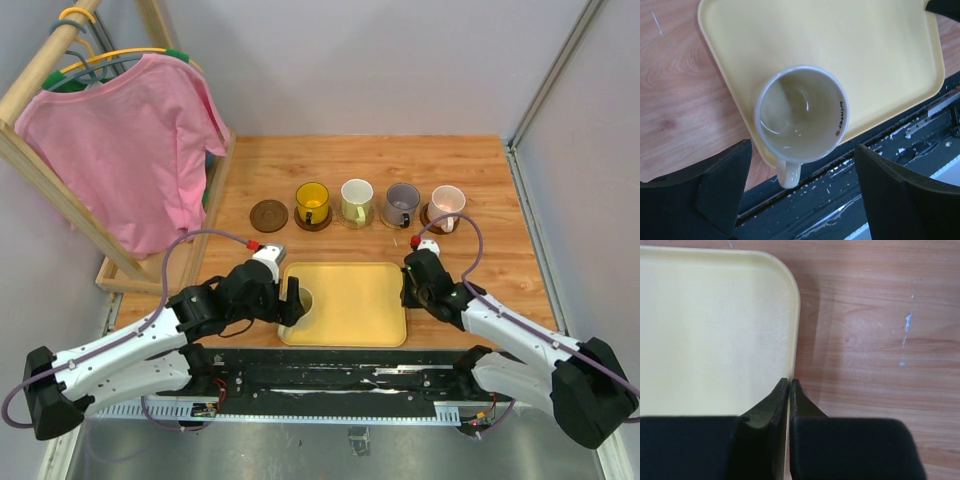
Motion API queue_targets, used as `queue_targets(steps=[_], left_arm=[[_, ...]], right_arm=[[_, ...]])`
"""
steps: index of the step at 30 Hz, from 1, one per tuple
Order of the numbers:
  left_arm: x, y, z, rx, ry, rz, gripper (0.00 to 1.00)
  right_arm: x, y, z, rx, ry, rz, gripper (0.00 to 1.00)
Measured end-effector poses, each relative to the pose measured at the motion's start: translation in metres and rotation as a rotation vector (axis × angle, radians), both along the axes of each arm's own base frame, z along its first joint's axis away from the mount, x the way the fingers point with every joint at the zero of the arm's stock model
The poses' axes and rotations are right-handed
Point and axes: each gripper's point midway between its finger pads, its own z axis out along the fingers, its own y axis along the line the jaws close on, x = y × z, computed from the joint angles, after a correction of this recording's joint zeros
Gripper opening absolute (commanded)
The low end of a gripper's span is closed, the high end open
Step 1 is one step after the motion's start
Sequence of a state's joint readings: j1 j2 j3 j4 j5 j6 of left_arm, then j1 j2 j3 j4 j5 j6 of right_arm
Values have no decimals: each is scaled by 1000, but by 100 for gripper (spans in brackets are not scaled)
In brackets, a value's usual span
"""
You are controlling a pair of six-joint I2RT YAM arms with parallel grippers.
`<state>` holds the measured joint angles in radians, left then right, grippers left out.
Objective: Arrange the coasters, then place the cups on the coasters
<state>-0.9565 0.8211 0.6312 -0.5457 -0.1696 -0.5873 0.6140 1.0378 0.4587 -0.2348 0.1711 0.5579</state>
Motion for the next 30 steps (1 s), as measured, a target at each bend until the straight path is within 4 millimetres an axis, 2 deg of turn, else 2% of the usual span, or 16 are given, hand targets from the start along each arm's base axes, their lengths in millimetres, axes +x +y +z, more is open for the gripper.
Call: queue_targets(steps=[9,13,20,25,30], left_arm=[[-25,-5,-4,-10,66,-57,87],[-34,-9,-6,-15,95,-77,80],[-52,-8,-29,13,159,-93,74],[-54,-5,-39,32,177,-46,73],[-46,-5,-42,48,147,-1,70]], right_arm=[[-6,-7,-2,-14,19,-27,1],[-8,-7,-7,-19,38,-35,1],[-14,-11,-11,-22,56,-47,1],[-17,-13,-11,-21,59,-50,1],[-19,-14,-13,-20,65,-55,1]])
